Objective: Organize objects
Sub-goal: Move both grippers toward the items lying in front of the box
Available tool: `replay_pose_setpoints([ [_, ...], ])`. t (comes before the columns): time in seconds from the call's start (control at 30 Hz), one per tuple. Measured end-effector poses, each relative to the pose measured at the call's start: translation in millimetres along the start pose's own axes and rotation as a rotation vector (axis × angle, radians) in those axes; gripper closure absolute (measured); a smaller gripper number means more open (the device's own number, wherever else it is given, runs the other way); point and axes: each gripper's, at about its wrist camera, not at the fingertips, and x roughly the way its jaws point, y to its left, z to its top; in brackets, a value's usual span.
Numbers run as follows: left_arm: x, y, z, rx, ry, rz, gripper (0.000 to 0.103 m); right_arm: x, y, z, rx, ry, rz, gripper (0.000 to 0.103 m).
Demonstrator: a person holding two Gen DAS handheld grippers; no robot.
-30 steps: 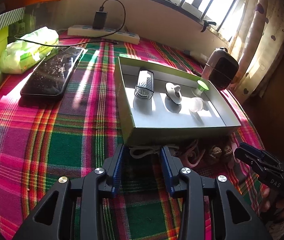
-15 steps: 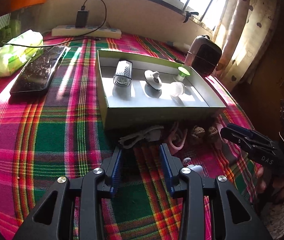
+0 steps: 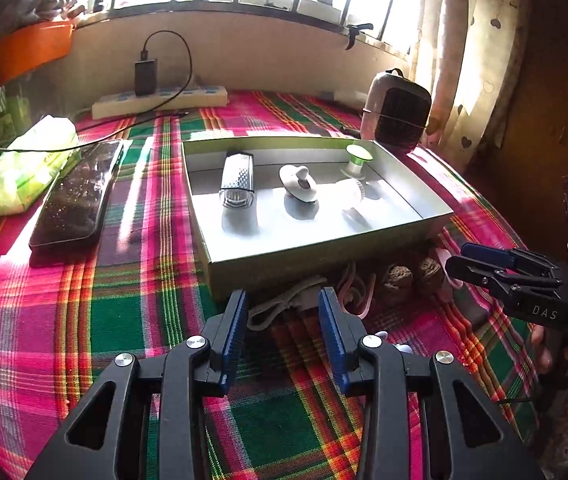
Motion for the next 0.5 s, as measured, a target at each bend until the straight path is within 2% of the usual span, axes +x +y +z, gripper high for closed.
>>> replay_pose_setpoints([
  [0.5,27.0,-12.5,5.5,0.098,0.109,-0.032,0.069,1.1,1.1,0.0,0.0,0.0,0.006,0.049],
])
